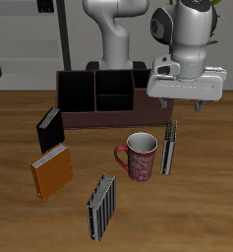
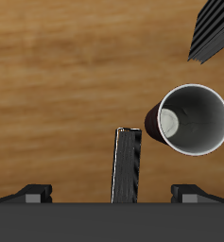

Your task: Place the left striped book into the back desk caddy's left compartment

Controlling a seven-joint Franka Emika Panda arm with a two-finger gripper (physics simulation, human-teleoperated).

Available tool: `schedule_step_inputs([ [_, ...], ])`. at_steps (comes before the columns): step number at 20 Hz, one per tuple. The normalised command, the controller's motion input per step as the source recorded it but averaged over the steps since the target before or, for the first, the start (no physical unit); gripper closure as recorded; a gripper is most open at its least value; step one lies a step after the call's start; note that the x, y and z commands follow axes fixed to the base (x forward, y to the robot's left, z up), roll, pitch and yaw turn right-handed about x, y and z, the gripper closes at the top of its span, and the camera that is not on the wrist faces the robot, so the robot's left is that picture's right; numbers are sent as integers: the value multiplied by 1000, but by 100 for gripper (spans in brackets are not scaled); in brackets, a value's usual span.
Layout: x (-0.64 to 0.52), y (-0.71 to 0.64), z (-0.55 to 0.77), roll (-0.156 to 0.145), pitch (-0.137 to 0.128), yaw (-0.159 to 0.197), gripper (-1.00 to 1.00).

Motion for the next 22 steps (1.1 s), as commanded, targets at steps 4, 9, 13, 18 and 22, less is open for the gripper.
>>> schedule_step_inputs([
  [4, 33, -90, -270, 5, -4, -62, -100],
  [9, 39, -142, -260, 0, -12, -38, -100],
  [13, 83, -174, -225, -22, -1, -49, -100],
  [18, -1, -51, -176, -10, 2, -24, -100],
  [22, -70, 75, -280, 15, 38, -44, -100],
])
